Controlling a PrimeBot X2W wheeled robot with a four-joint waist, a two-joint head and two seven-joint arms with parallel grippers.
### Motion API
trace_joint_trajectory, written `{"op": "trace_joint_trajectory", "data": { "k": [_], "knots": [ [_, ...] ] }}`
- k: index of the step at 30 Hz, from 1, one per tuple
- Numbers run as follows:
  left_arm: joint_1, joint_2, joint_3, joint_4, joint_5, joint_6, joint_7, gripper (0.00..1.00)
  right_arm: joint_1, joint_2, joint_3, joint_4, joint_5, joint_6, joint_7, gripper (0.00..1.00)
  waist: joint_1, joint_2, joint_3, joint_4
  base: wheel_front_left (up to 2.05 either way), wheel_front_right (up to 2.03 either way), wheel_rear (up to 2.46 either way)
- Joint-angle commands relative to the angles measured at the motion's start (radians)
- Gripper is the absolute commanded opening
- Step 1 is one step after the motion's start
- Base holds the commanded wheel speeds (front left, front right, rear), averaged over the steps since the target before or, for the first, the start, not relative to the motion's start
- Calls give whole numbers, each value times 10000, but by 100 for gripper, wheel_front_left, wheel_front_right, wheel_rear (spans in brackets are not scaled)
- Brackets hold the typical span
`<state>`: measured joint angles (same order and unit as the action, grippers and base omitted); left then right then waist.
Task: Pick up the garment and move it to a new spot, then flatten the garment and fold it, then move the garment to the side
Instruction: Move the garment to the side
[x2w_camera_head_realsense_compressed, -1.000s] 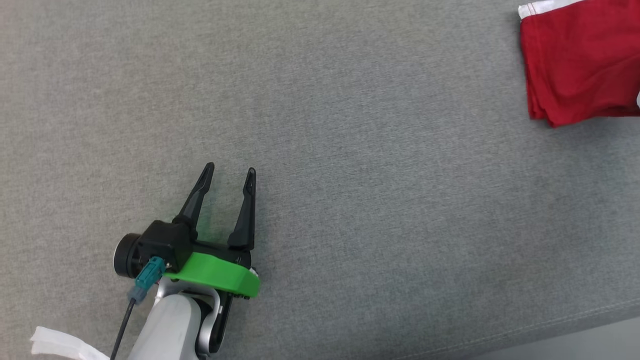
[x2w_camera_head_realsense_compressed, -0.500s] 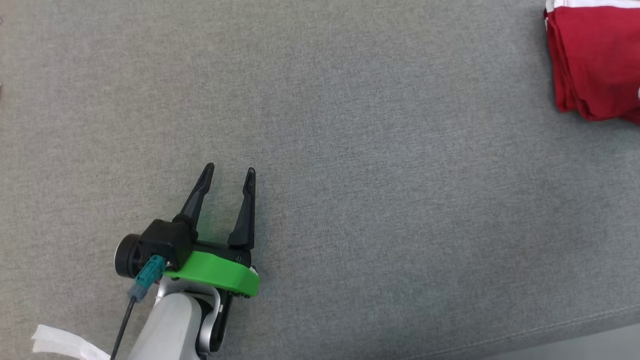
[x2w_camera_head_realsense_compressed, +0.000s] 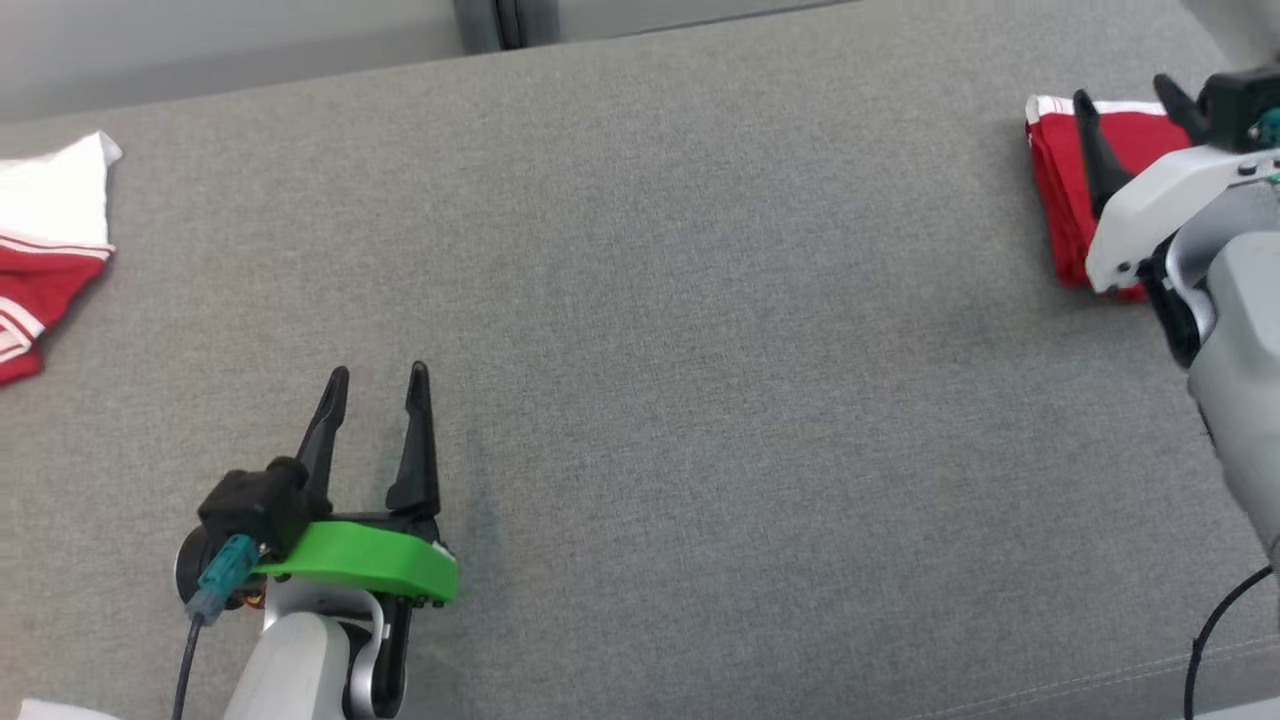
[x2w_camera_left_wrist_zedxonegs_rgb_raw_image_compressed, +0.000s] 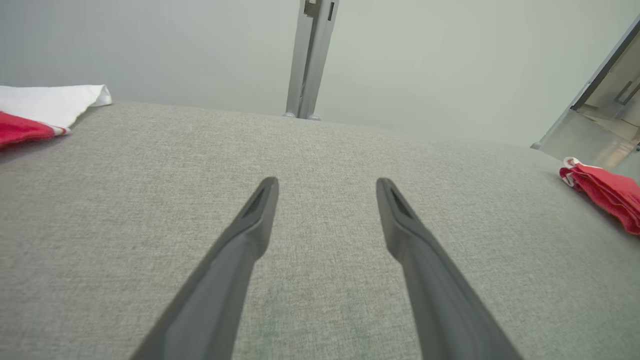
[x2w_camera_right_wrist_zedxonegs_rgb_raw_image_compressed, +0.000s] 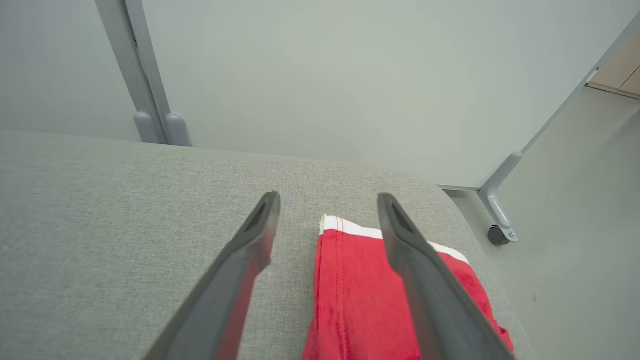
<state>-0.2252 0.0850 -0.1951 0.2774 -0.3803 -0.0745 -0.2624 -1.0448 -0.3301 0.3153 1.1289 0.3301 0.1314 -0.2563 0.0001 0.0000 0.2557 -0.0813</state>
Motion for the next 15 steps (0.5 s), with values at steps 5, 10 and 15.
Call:
{"op": "trace_joint_trajectory", "data": {
  "k": [5, 10, 15],
  "knots": [
    [690, -60, 689, -10, 73, 29, -17, 100, 1384, 625, -863, -1062, -549, -13, -91, 100, -1, 0, -1208, 391, 0, 0, 0],
    [1261, -161, 1057, 48, 246, -12, -15, 100, 3231, 1580, -1944, -2708, -1468, -13, -97, 100, -1, 0, -1715, 671, 0, 0, 0],
    [1875, -247, 1236, 56, 286, -92, -17, 100, 5243, 2447, -2945, -4234, -2265, -13, -97, 100, -1, 0, -2134, 888, 0, 0, 0]
  ]
}}
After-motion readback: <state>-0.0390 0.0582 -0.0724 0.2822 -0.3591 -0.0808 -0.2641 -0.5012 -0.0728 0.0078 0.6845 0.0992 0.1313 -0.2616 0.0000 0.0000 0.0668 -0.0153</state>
